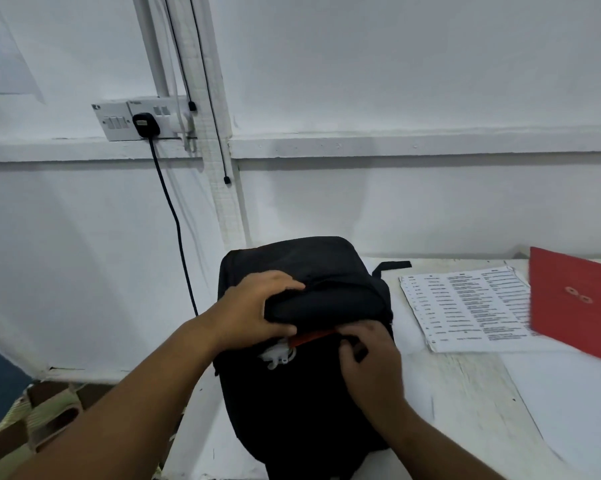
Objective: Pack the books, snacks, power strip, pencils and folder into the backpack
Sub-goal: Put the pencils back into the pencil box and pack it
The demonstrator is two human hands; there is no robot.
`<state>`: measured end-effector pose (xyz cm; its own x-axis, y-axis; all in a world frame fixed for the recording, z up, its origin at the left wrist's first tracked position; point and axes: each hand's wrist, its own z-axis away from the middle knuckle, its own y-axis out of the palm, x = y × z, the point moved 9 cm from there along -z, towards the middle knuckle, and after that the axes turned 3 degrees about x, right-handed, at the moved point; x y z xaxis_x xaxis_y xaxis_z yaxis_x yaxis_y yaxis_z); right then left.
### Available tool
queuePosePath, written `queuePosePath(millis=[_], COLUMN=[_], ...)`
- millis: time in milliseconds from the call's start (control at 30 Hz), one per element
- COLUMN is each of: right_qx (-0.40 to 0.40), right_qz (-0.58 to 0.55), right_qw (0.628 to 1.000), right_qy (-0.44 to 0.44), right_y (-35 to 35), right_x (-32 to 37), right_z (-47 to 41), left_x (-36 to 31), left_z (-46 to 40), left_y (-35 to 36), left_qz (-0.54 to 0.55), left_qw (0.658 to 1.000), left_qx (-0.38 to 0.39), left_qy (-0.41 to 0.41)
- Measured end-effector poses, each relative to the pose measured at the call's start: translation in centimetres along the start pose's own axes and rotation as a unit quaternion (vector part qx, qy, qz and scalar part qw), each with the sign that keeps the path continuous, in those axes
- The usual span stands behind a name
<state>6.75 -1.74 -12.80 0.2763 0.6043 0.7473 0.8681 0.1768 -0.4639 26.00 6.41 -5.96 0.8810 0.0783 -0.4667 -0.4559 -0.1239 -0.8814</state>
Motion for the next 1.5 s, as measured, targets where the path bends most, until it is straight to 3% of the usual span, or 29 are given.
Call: queuePosePath(millis=[67, 167, 267, 333, 400, 500, 600, 667, 867, 1000, 1167, 1267, 1500], right_qx=[-0.072, -0.115, -0.094, -0.079, -0.049, 0.061, 0.226, 0.255, 0.206, 0.222, 0.243, 0.201, 0.080], right_qz=[-0.010, -0.030, 0.000, 0.030, 0.050, 0.113, 0.226, 0.224, 0.145, 0.146, 0.102, 0.068, 0.032], right_qw=[0.997, 0.992, 0.990, 0.986, 0.986, 0.988, 0.948, 0.941, 0.963, 0.959, 0.959, 0.972, 0.995], right_qy=[-0.013, -0.046, -0.102, -0.142, -0.150, -0.081, -0.014, -0.008, -0.100, -0.102, -0.105, -0.098, -0.055], right_y=[-2.9, -5.4, -5.6, -5.1, -4.3, -2.3, 0.6, 1.6, 3.7, 5.4, 5.4, 2.8, -4.7], right_x=[1.0, 2.5, 4.4, 5.7, 6.3, 5.3, 2.4, 1.5, 5.1, 5.6, 4.5, 3.6, 1.1], right_z=[0.5, 1.1, 1.8, 2.4, 2.9, 3.1, 4.1, 4.7, 2.8, 0.9, 0.6, 1.4, 4.0], left_x=[0.0, -0.4, -0.2, 0.3, 1.3, 1.9, 1.5, 1.3, 1.9, 2.5, 2.4, 1.1, -6.4], left_z=[1.2, 2.5, 2.7, 3.4, 4.3, 4.0, 3.9, 4.0, 3.6, 3.2, 2.7, 3.4, 3.4], left_y=[2.4, 4.9, 4.7, 3.9, 3.0, 5.0, 5.5, 4.6, 3.2, 2.6, 2.9, 3.9, 7.2], left_qz=[-0.005, 0.117, 0.322, 0.387, 0.288, 0.024, -0.022, -0.014, 0.012, 0.002, -0.009, -0.030, 0.011], left_qw=[0.999, 0.991, 0.944, 0.913, 0.935, 0.988, 0.989, 0.983, 0.983, 0.974, 0.977, 0.983, 0.984], left_qx=[0.042, 0.059, -0.025, -0.118, -0.197, -0.132, -0.135, -0.177, -0.179, -0.220, -0.199, -0.161, -0.174], left_qy=[-0.012, -0.007, -0.060, -0.050, -0.064, -0.078, -0.062, -0.035, -0.033, -0.052, -0.073, -0.079, 0.023])
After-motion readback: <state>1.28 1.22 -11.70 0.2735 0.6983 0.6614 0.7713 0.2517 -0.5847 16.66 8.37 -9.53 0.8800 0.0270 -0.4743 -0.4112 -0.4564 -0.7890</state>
